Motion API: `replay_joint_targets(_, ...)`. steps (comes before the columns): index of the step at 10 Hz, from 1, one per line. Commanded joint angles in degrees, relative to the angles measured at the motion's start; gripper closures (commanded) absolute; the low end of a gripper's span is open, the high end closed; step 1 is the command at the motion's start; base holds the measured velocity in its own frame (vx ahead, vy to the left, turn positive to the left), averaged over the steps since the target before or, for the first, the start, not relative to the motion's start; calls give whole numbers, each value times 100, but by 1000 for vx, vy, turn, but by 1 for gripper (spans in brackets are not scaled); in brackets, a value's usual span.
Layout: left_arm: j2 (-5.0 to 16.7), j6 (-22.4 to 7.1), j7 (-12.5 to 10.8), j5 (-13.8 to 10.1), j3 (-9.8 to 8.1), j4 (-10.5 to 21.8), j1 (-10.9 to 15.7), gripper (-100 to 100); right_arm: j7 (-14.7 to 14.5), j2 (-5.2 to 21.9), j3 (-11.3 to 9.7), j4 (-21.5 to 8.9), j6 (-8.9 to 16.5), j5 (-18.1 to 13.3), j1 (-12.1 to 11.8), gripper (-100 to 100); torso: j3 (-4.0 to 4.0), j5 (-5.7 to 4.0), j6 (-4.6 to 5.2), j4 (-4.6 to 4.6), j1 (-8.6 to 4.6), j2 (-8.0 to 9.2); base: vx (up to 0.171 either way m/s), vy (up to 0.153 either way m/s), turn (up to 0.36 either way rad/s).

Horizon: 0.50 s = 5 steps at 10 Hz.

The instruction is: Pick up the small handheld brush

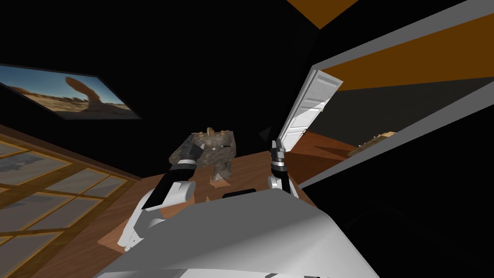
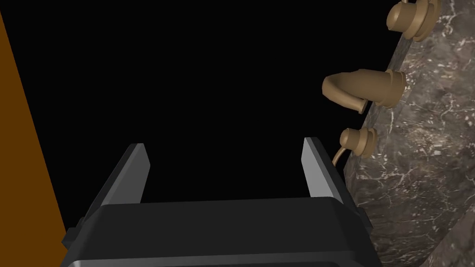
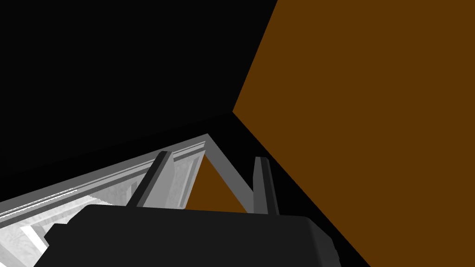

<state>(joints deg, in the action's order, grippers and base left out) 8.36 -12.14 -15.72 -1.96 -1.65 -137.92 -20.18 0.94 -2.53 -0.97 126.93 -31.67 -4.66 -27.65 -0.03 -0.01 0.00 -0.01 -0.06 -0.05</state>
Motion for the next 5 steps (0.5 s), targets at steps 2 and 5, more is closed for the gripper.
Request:
replay_joint_targets(2,4,-409,-42,-17,-23,-20,41,-100,0,0,0,0,0,0,0,0,0,0,-1,0,0,0,10,-12,-10)
replay_joint_targets(5,10,-837,-114,-63,-69,-63,107,-100,0,0,0,0,0,0,0,0,-1,1,-1,0,3,-1,12,-9,-25)
